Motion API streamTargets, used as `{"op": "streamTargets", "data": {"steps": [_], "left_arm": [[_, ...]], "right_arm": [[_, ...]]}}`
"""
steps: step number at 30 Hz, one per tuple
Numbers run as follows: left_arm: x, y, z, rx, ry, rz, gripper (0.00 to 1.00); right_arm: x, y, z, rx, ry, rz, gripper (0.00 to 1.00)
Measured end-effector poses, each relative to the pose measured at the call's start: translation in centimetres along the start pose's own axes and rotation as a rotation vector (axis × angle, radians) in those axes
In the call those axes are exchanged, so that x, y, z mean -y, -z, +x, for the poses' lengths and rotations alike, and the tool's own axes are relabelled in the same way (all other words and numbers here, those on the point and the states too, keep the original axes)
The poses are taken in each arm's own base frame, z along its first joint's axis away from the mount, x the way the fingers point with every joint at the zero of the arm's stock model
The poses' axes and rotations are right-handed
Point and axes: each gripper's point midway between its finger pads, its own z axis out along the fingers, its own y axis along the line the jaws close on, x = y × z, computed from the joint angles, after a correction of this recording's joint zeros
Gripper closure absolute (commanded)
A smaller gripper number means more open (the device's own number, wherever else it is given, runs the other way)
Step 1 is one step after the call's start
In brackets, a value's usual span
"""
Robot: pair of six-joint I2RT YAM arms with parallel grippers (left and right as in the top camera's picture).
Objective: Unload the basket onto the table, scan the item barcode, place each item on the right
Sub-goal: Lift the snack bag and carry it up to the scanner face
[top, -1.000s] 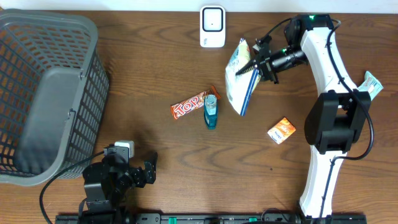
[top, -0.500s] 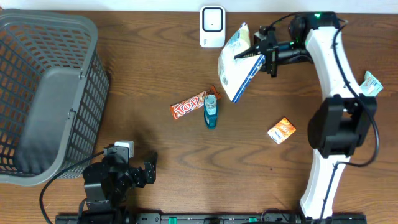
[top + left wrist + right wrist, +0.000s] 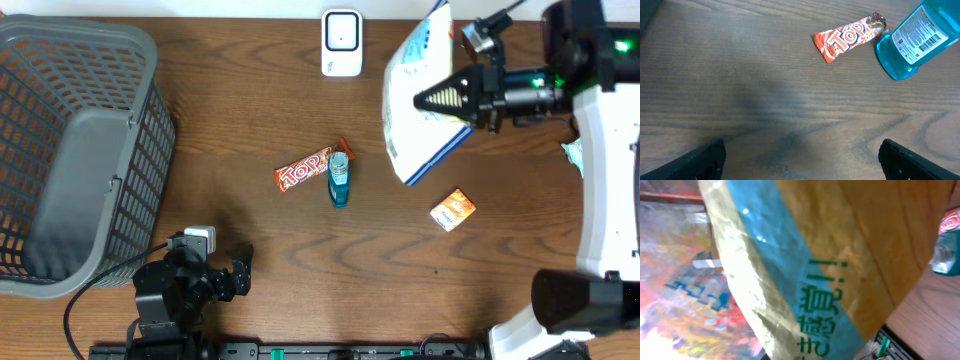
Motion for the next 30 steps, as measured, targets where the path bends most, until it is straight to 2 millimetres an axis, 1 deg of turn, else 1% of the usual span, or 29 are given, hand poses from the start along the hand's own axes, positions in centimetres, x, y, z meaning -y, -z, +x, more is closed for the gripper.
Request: {"op": "streamTargets", "data": {"steps": [3, 7, 10, 12, 17, 21, 23, 26, 30], "left_arm": [[0.0, 0.0, 0.0, 0.000, 0.000, 0.000, 0.02], [0.0, 0.0, 0.0, 0.000, 0.000, -0.001, 0.02], [0.0, 0.0, 0.0, 0.000, 0.000, 0.000, 0.02], [0.0, 0.0, 0.0, 0.000, 0.000, 0.000, 0.02], [0.0, 0.0, 0.0, 0.000, 0.000, -0.001, 0.02], [0.0, 0.0, 0.0, 0.000, 0.000, -0.001, 0.02], [0.0, 0.0, 0.0, 0.000, 0.000, 0.000, 0.02], [0.0, 0.0, 0.0, 0.000, 0.000, 0.000, 0.02], [0.0, 0.0, 0.0, 0.000, 0.000, 0.000, 0.02]], "right_arm": [[1.0, 0.2, 0.6, 0.002, -0.028, 0.020, 0.99], [3.1, -0.3, 1.1, -0.021, -0.046, 0.047, 0.99], [4.5, -0.4, 1.1, -0.030, 0.010, 0.085, 0.99], [5.0, -0.4, 1.0, -0.031, 0.041, 0.107, 0.99], [6.5, -0.4, 0.0, -0.019, 0.149, 0.198, 0.99], [8.2, -0.6, -1.7, 0.001, 0.281, 0.315, 0.99], [8.6, -1.2, -3.1, 0.019, 0.376, 0.372, 0.99], [8.7, -2.7, -5.7, 0.063, 0.529, 0.451, 0.99], [8.3, -5.1, -9.2, 0.160, 0.676, 0.564, 0.99]]}}
